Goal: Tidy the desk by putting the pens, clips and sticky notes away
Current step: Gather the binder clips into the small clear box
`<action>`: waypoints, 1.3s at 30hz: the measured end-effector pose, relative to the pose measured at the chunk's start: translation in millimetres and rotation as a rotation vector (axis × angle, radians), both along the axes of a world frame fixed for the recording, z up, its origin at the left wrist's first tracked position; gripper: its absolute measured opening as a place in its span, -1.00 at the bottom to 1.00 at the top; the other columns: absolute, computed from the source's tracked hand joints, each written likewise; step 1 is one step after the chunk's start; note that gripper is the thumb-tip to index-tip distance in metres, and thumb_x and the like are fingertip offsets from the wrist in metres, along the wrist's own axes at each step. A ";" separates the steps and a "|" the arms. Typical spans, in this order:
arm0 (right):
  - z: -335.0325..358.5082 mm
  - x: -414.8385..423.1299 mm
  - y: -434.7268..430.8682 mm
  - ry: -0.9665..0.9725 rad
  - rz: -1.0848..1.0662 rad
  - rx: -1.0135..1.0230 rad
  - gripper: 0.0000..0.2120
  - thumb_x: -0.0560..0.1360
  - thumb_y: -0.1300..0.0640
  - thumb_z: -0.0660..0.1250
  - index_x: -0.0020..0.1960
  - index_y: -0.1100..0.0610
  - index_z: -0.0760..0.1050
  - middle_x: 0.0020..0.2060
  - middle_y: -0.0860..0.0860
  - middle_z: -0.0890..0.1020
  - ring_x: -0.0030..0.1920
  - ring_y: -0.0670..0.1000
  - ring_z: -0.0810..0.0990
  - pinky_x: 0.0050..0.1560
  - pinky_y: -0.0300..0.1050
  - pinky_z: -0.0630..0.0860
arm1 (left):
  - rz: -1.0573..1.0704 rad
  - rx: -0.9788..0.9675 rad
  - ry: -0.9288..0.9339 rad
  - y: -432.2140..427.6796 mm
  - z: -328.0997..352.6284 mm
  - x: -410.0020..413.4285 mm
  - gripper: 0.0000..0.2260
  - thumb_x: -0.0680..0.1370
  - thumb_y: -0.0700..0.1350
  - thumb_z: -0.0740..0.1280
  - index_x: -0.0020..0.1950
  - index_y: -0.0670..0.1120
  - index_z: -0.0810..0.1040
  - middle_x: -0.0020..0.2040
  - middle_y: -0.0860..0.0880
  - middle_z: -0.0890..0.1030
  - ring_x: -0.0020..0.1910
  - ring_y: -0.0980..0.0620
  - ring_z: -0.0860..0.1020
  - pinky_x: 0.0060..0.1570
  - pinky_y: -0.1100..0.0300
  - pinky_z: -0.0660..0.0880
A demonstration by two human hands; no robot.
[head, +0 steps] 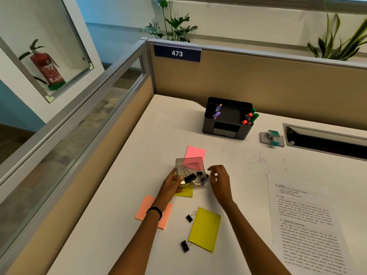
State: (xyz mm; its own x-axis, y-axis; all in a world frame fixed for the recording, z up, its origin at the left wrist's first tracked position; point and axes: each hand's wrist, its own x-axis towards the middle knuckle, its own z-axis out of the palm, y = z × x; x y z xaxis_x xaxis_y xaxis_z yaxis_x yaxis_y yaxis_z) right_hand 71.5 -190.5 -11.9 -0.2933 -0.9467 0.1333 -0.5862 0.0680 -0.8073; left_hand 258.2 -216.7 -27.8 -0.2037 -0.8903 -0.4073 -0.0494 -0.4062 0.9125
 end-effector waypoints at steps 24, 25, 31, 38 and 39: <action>17.5 6.6 7.8 0.054 0.136 -0.091 -0.91 0.50 0.32 0.29 -0.01 0.23 0.50 -0.05 0.12 0.56 -0.08 0.05 0.52 -0.05 -0.11 0.46 | 0.002 0.011 0.074 3.3 -0.4 2.0 -0.50 0.59 -0.11 0.22 0.49 -0.05 0.14 0.26 -0.08 0.38 0.05 0.02 0.55 -0.19 0.36 0.58; 20.2 7.6 7.5 0.051 0.173 -0.086 -0.91 0.50 0.32 0.29 -0.01 0.23 0.50 -0.05 0.11 0.57 -0.08 0.04 0.52 -0.05 -0.11 0.47 | 0.001 0.012 0.080 3.4 -1.0 1.9 -0.51 0.59 -0.12 0.23 0.49 -0.05 0.15 0.26 -0.08 0.38 0.04 0.05 0.55 -0.18 0.35 0.58; 21.9 11.8 9.6 0.099 0.260 -0.001 -0.88 0.49 0.30 0.30 0.03 0.21 0.51 -0.04 0.12 0.58 -0.04 0.08 0.54 -0.01 -0.02 0.48 | 0.006 0.017 0.097 4.8 -1.6 0.9 -0.51 0.59 -0.16 0.23 0.49 -0.06 0.18 0.26 -0.11 0.40 0.13 -0.06 0.52 -0.13 0.28 0.60; 25.7 15.0 19.6 0.127 0.283 0.018 -0.88 0.48 0.31 0.29 0.00 0.21 0.52 -0.05 0.12 0.58 -0.03 0.11 0.53 0.02 0.05 0.47 | 0.004 0.009 0.098 14.4 3.6 7.2 -0.53 0.59 -0.17 0.23 0.48 -0.06 0.20 0.23 -0.12 0.41 0.17 -0.07 0.50 -0.10 0.27 0.59; 26.3 15.6 21.8 0.133 0.284 0.014 -0.88 0.49 0.32 0.28 0.00 0.21 0.52 -0.04 0.11 0.59 -0.02 0.11 0.54 0.02 0.03 0.46 | 0.001 0.003 0.103 16.4 4.9 7.9 -0.54 0.59 -0.18 0.22 0.47 -0.06 0.20 0.20 -0.10 0.42 0.14 -0.05 0.50 -0.13 0.30 0.59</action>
